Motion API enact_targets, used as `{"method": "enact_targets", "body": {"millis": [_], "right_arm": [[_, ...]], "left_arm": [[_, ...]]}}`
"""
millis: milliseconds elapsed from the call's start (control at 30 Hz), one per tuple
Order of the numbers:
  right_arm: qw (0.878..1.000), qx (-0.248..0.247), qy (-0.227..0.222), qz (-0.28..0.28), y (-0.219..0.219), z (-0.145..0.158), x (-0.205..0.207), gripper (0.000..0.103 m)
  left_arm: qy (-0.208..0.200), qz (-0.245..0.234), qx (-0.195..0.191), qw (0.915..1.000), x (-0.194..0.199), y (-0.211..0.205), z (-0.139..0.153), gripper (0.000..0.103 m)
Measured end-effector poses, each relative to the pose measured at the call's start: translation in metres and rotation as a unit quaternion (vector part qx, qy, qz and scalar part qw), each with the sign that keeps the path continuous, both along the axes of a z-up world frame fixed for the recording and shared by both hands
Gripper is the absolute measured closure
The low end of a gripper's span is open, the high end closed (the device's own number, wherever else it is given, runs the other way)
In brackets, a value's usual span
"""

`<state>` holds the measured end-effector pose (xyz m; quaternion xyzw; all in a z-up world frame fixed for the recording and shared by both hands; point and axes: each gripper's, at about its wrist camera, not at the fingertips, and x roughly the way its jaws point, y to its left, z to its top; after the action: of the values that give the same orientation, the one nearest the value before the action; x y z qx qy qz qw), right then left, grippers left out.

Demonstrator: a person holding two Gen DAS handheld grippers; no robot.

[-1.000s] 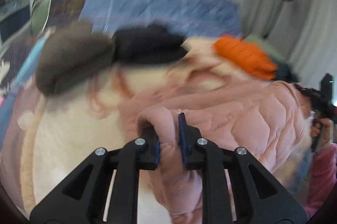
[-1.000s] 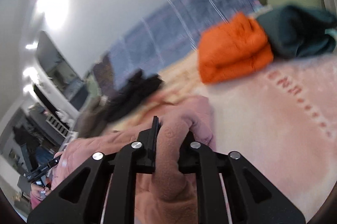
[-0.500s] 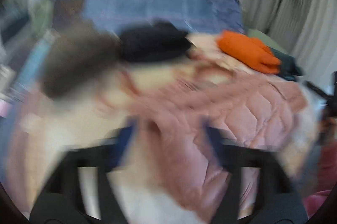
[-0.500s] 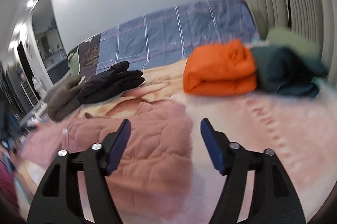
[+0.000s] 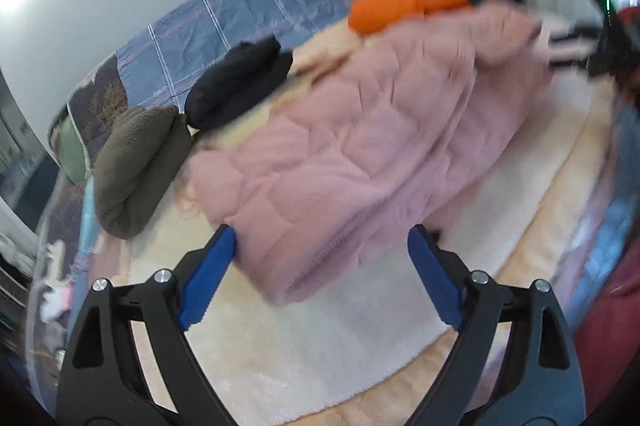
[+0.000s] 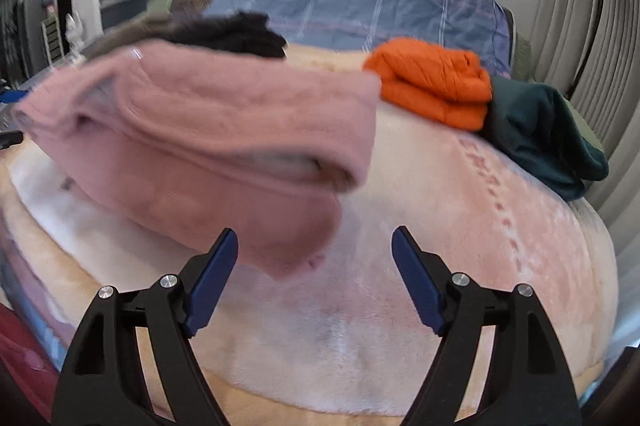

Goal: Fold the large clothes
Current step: 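Lift and fold the jacket in half with both tools, then release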

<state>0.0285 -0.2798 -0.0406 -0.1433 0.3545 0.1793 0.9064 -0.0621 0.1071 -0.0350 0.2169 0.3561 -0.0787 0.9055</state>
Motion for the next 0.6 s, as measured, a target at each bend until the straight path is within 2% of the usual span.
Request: {"method": "enact_targets", "body": {"millis": [100, 200, 300, 367, 433, 500, 600], "right_arm": [[1.0, -0.014, -0.004, 0.002, 0.008, -0.005, 0.013, 0.024], [1.0, -0.008, -0.027, 0.008, 0.015, 0.007, 0.03, 0.024], [0.997, -0.005, -0.073, -0.015, 0.021, 0.031, 0.054, 0.024], [0.996, 0.025, -0.08, -0.029, 0.021, 0.05, 0.079, 0.024], [0.994, 0.064, -0.075, -0.045, 0.017, 0.063, 0.105, 0.024], [0.992, 0.093, -0.064, -0.057, 0.016, 0.068, 0.125, 0.024], [0.988, 0.145, -0.024, -0.055, 0.015, 0.065, 0.152, 0.024]], "left_arm": [[-0.011, 0.012, 0.06, 0.9981, 0.017, -0.009, -0.013, 0.012], [-0.015, 0.009, 0.066, 0.9976, 0.037, -0.007, -0.005, 0.01], [-0.029, 0.001, 0.064, 0.9975, 0.057, -0.002, 0.012, 0.008], [-0.054, 0.015, 0.064, 0.9964, 0.069, 0.004, 0.027, 0.008], [-0.069, 0.045, 0.034, 0.996, 0.089, 0.022, 0.046, 0.008], [-0.064, 0.072, -0.033, 0.9948, 0.109, 0.047, 0.06, 0.008], [-0.041, 0.103, -0.099, 0.9889, 0.136, 0.075, 0.057, 0.008]]}}
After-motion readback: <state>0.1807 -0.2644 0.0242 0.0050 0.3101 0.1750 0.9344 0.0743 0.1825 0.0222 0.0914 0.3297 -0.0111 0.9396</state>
